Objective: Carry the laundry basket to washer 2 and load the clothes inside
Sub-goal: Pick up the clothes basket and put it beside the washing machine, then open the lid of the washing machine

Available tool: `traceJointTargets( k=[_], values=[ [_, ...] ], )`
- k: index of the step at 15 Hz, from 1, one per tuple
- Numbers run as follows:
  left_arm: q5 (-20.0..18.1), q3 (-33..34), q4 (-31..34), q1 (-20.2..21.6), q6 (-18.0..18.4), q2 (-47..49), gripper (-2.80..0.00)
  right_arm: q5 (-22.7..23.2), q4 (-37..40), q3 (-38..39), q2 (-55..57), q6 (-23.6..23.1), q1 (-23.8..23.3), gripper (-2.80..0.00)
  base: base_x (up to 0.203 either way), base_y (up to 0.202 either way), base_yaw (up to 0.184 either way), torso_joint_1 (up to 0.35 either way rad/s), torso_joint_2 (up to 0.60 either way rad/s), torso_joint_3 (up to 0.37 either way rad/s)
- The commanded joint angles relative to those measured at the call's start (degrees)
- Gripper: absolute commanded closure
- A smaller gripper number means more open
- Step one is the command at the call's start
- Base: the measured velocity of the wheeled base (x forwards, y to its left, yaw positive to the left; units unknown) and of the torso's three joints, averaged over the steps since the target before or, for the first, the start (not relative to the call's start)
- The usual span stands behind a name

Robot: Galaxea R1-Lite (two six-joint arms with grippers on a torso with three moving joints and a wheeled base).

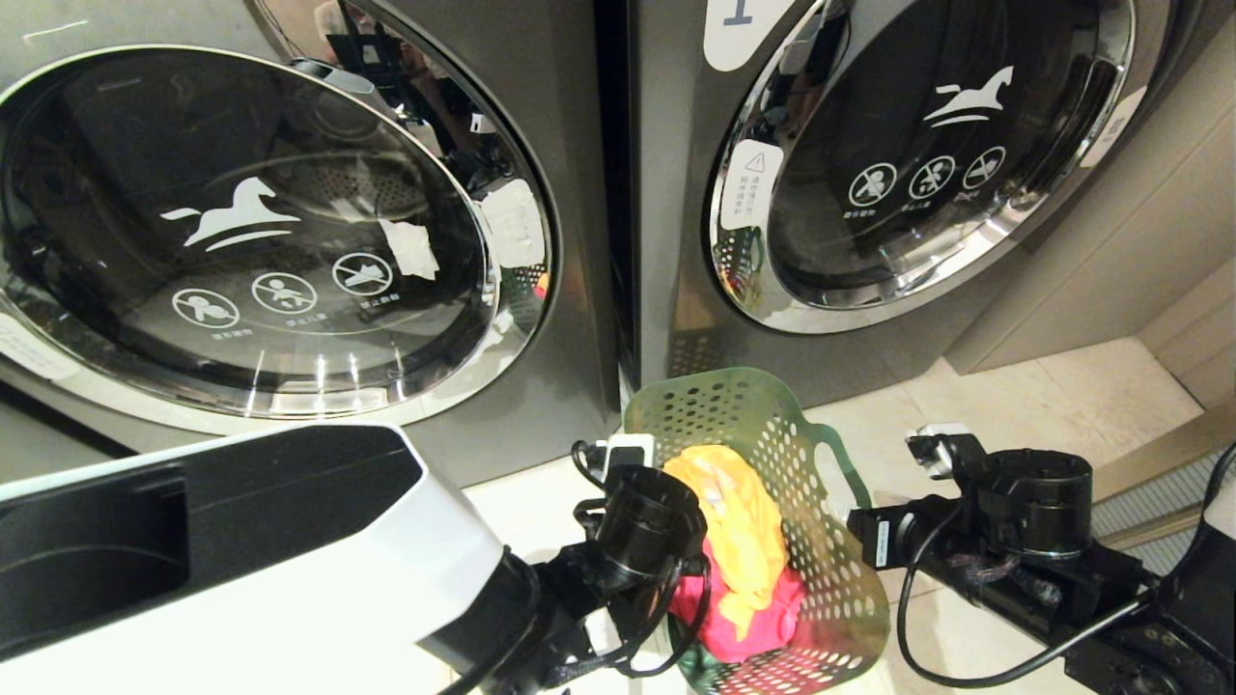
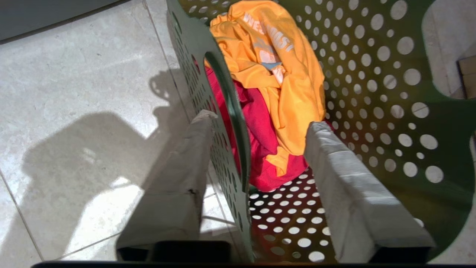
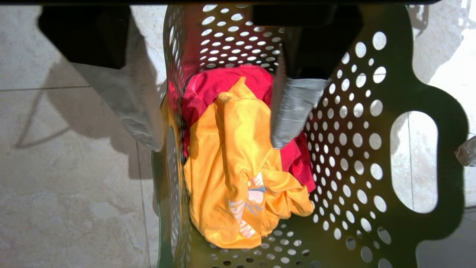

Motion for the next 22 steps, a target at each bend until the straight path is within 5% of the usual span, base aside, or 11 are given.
traceJointTargets(
  k=[1, 5, 11, 15, 19, 22],
  values=[
    [0.2, 0.3, -0.4, 0.1, -0.1, -1.8, 0.0, -0.1, -0.4, 0.5, -2.4, -0.1, 0.0, 0.0, 0.0, 0.0, 0.0, 0.0, 0.0, 0.0],
    [3.2, 2.9, -0.5, 2.1, 1.5, -8.9, 0.0, -5.3, -0.2, 2.8, -9.8, -1.5, 0.1, 0.0, 0.0, 0.0, 0.0, 0.0, 0.0, 0.0],
    [4.9, 17.8, -0.7, 20.8, 9.3, -28.1, 0.0, -14.9, 0.1, 11.2, -23.5, -9.0, -5.0, 0.0, 0.0, 0.0, 0.0, 0.0, 0.0, 0.0],
    [4.8, 32.7, 0.0, 27.8, 12.8, -44.2, 0.0, -20.5, 2.6, 20.2, -36.1, -14.6, -7.0, 0.0, 0.0, 0.0, 0.0, 0.0, 0.0, 0.0],
    [4.8, 43.1, 8.3, 29.0, 18.5, -61.4, 0.0, -23.0, 26.2, 21.1, -56.1, -15.7, -7.1, 0.0, 0.0, 0.0, 0.0, 0.0, 0.0, 0.0],
    [0.0, 50.4, 26.0, 29.2, 20.1, -72.5, 0.0, -19.3, 53.1, 21.2, -69.9, -14.9, -7.0, 0.0, 0.0, 0.0, 0.0, 0.0, 0.0, 0.0]
  ],
)
